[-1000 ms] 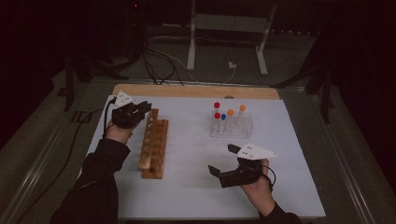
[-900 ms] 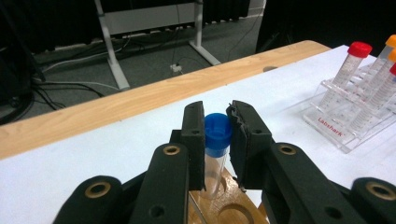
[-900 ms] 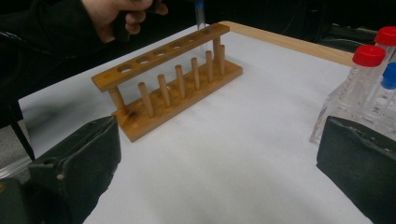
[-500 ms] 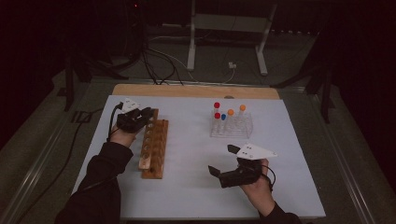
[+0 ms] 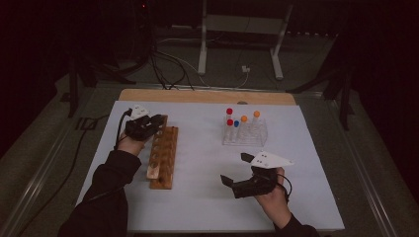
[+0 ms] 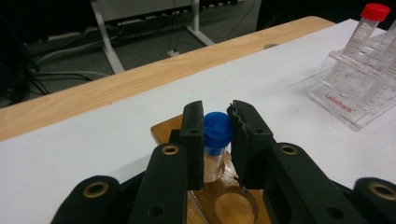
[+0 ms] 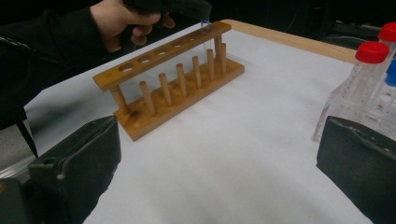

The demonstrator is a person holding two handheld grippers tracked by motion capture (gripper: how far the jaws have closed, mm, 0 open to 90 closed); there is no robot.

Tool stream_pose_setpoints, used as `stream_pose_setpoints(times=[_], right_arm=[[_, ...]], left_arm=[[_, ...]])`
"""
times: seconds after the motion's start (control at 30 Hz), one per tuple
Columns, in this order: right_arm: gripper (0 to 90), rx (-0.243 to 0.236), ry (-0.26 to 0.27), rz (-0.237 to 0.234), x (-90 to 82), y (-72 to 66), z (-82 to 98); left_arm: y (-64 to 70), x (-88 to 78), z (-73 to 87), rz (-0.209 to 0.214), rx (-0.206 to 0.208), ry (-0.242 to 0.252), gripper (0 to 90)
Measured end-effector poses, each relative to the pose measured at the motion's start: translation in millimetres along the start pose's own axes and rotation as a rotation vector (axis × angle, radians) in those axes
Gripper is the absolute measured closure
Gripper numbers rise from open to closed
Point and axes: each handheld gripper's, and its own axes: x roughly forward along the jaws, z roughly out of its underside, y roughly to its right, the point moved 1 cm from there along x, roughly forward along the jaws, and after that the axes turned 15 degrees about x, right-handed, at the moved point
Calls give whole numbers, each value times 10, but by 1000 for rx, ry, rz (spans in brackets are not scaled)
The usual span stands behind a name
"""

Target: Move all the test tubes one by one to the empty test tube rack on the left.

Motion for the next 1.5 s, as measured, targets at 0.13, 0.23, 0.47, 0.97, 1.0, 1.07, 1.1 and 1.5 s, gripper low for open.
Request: stream_pose_setpoints(times=[0.13,0.23,0.47,0.97,1.0,1.07,1.1,1.5], right_arm=[[0,-9,23,-2,-13,14,-8],[0,-29,32,-3,-13,33,-20],[0,-115,72,-16,-2,58,-56],[83,-78,57,84,83,325,-285],[83,-70,61,91,94,352,-304],[83,-59,77,107,117,407,-340],[84,-45,83,124,135,435,-358],[380,56,55,261,382,839,-421]], left_arm=[[12,-25,-12,0,-4,-8,643],[34,-95,-36,-4,-4,-3,508],[112,-398,-132,63,-4,71,282],[549,-1061,-57,226,45,152,15],[588,-1085,-33,224,54,147,15],[655,-1132,16,248,60,150,15],[684,-1150,39,256,62,148,15],[932,-1294,280,300,84,149,16]])
